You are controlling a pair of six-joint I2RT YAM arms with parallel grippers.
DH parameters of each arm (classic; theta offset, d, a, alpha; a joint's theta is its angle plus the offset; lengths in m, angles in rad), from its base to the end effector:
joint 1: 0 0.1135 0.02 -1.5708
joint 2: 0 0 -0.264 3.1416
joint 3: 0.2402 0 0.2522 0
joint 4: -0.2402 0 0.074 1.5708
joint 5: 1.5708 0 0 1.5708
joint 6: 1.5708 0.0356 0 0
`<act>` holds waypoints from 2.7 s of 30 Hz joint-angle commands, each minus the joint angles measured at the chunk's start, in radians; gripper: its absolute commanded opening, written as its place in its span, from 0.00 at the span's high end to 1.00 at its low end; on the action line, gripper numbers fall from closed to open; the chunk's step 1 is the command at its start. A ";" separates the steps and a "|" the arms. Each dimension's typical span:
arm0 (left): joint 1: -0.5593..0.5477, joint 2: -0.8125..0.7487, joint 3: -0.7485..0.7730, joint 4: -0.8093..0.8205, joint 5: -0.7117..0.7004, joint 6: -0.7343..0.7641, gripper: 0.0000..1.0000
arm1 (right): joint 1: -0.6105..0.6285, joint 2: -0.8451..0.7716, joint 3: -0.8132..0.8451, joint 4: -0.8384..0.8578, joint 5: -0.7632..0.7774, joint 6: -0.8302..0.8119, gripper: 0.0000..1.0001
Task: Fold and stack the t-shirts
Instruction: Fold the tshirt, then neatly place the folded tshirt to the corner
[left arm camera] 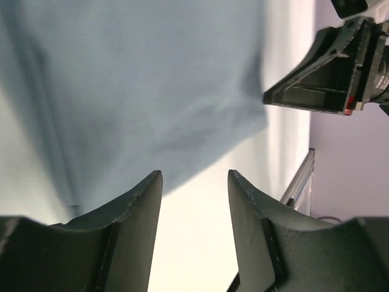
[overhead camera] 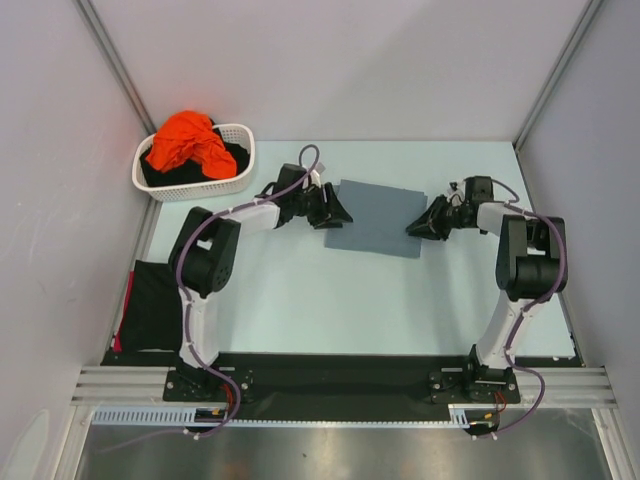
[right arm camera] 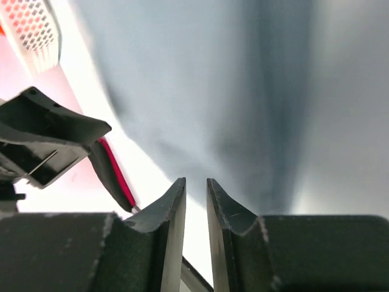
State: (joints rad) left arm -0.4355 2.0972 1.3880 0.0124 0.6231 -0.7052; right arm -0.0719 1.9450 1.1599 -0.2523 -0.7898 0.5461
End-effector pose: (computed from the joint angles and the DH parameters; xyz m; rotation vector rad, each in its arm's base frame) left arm 0.4052 -0.2114 0.1617 0.0355 2.4519 -1.2689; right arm 0.3834 -0.0023 0.1432 0.5007 2.5265 1.2010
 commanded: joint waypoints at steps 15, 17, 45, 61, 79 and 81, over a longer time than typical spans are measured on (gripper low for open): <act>-0.085 0.144 -0.018 0.322 0.067 -0.195 0.49 | 0.016 0.072 -0.248 0.410 -0.143 0.193 0.74; -0.060 0.132 -0.067 0.325 0.066 -0.172 0.49 | -0.029 0.059 -0.305 0.407 -0.144 0.169 0.74; 0.083 0.440 0.498 0.359 0.133 -0.307 0.46 | -0.081 0.403 0.328 0.628 -0.167 0.581 0.59; 0.175 0.151 0.550 -0.227 0.009 0.062 0.45 | -0.149 0.283 0.855 -0.445 0.066 -0.076 0.43; 0.179 -0.864 -0.428 -0.425 -0.221 0.115 0.38 | 0.668 -0.388 0.308 -0.388 0.947 -0.573 0.25; 0.195 -0.922 -0.435 -0.500 -0.255 0.119 0.34 | 0.762 -0.415 0.236 -0.328 1.030 -0.694 0.22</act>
State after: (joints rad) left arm -0.2565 1.2648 0.9623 -0.4042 0.4442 -0.6010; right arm 0.5758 1.5681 1.4776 -0.6682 -0.0177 0.0559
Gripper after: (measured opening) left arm 0.641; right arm 0.762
